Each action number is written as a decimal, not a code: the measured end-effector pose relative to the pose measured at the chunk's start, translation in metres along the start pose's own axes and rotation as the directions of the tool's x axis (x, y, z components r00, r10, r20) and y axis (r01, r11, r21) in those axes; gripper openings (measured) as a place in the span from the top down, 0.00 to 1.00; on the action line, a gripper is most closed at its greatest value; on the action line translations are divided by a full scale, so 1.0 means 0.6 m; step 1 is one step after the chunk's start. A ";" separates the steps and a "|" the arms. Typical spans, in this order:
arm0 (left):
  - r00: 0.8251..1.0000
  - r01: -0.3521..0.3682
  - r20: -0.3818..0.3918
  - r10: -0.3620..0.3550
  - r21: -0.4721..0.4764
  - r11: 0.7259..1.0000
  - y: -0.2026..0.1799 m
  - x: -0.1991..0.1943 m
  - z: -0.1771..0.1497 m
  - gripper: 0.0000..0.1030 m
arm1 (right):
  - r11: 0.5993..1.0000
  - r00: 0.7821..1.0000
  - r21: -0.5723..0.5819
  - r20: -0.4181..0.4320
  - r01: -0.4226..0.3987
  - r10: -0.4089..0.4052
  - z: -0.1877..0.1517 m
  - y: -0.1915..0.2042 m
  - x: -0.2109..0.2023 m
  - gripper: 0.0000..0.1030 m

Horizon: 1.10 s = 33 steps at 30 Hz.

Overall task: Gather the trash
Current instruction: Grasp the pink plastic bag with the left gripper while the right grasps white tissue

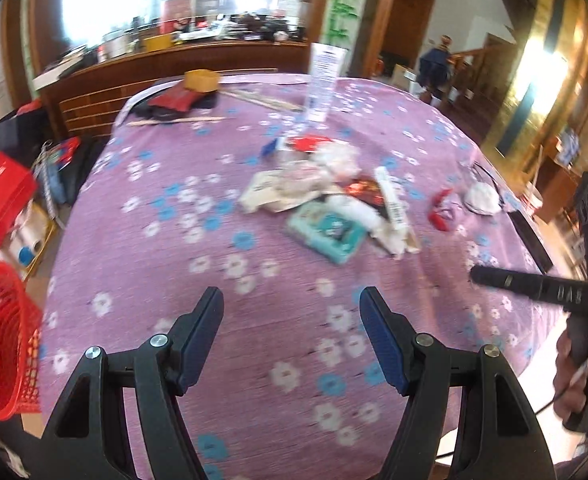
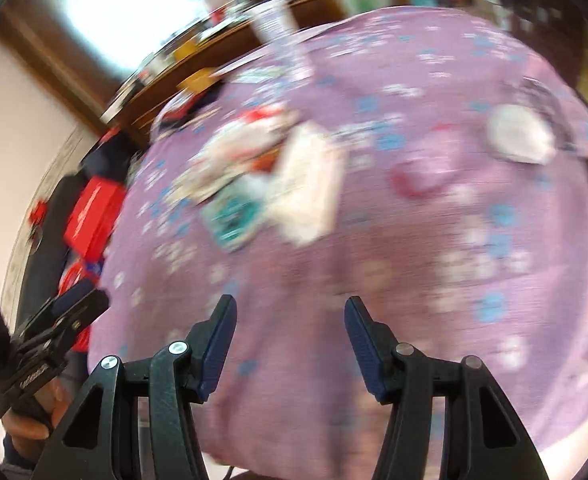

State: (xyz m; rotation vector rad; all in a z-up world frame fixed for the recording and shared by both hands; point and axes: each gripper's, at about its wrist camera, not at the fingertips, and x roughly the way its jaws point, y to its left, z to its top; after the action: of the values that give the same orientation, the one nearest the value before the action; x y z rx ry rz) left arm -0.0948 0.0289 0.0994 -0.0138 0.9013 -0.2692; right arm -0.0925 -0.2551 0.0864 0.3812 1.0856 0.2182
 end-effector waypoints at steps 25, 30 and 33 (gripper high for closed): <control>0.989 0.119 -0.115 -0.091 0.259 0.959 -0.306 0.173 0.130 0.27 | 0.979 0.978 0.056 0.067 0.196 -0.199 0.204 -0.299 0.042 0.72; 0.986 0.123 -0.142 -0.091 0.237 0.964 -0.336 0.233 0.152 0.27 | 0.984 0.978 0.062 0.117 0.166 -0.172 0.169 -0.288 -0.008 0.75; 0.986 0.105 -0.156 -0.066 0.257 0.961 -0.360 0.276 0.158 0.28 | 0.981 0.972 0.074 0.144 0.179 -0.188 0.134 -0.285 -0.045 0.75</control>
State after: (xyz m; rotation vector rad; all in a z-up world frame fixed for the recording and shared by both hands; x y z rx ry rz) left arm 0.0273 -0.2288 0.0575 0.2173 1.0053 -0.4754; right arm -0.0352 -0.4368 0.0717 0.3431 0.9739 -0.0085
